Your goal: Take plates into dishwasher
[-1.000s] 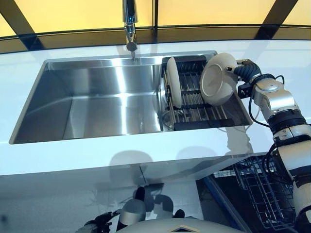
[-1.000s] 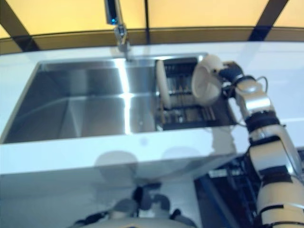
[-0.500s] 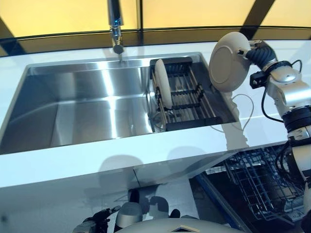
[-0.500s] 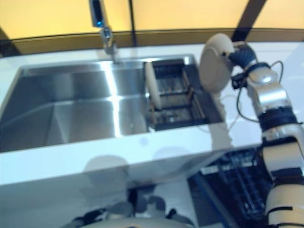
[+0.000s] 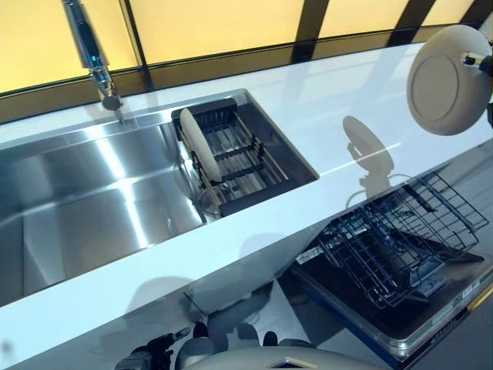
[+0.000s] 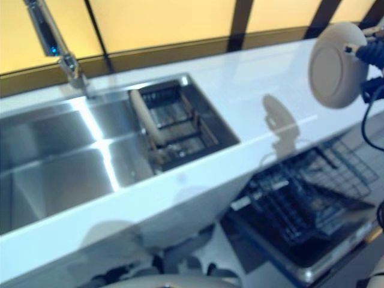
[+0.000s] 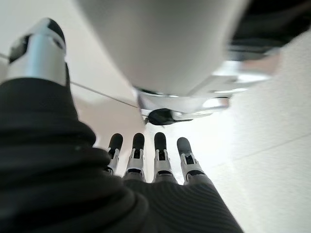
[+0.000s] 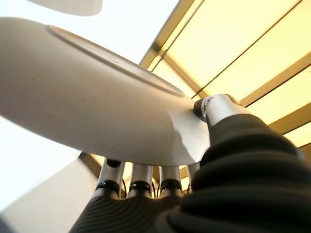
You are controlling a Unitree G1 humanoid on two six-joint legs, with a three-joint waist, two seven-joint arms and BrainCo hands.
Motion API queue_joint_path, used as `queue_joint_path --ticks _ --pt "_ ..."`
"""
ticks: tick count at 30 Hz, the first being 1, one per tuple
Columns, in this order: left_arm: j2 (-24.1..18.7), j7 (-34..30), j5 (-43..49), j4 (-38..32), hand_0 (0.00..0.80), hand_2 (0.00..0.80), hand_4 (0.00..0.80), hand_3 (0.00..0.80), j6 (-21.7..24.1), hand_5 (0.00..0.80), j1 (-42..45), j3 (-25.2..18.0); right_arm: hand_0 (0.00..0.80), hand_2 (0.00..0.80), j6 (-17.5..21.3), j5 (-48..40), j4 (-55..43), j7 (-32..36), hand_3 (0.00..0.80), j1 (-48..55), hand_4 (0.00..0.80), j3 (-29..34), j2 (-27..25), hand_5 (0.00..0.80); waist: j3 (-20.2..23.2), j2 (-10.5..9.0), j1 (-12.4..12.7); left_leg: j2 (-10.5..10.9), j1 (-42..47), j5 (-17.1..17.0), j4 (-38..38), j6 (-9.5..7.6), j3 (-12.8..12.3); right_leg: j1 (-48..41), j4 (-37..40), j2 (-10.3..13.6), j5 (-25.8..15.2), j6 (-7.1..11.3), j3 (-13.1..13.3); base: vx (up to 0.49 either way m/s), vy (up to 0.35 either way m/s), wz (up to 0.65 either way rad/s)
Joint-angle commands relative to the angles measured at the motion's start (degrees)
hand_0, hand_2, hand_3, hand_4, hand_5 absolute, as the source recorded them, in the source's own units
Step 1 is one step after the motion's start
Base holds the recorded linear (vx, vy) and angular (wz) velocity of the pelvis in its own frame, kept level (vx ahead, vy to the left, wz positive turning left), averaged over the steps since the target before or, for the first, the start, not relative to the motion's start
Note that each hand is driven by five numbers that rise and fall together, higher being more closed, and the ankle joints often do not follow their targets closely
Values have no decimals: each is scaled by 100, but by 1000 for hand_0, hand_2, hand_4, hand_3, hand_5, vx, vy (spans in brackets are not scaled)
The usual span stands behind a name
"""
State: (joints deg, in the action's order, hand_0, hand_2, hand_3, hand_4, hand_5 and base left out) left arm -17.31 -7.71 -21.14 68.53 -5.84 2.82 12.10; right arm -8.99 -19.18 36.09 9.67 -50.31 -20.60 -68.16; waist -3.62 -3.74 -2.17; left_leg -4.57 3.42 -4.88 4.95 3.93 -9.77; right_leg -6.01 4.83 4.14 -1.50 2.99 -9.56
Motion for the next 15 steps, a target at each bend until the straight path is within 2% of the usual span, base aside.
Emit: queue_joint_path --ticks 1,9,15 --pt "-147 81 -77 256 0 0 0 0 -28 0 -171 -116 800 800 351 260 -338 121 800 130 800 270 -199 800 152 -315 34 66 358 454 5 -85 -94 244 -30 319 -456 458 239 -27 4 -16" --pt "-116 65 -72 215 0 0 0 0 -52 0 -262 -171 800 800 443 743 -580 215 800 1299 800 1026 -174 800 127 -304 -190 44 387 489 5 -119 -252 328 -46 267 -476 461 394 -26 -8 -14" --pt "-72 72 -26 196 0 0 0 0 -15 0 -267 -200 800 800 571 1310 -747 241 800 2016 800 1352 61 800 79 -284 -267 29 394 500 5 -143 -306 359 -63 246 -469 456 445 -17 -11 -4"
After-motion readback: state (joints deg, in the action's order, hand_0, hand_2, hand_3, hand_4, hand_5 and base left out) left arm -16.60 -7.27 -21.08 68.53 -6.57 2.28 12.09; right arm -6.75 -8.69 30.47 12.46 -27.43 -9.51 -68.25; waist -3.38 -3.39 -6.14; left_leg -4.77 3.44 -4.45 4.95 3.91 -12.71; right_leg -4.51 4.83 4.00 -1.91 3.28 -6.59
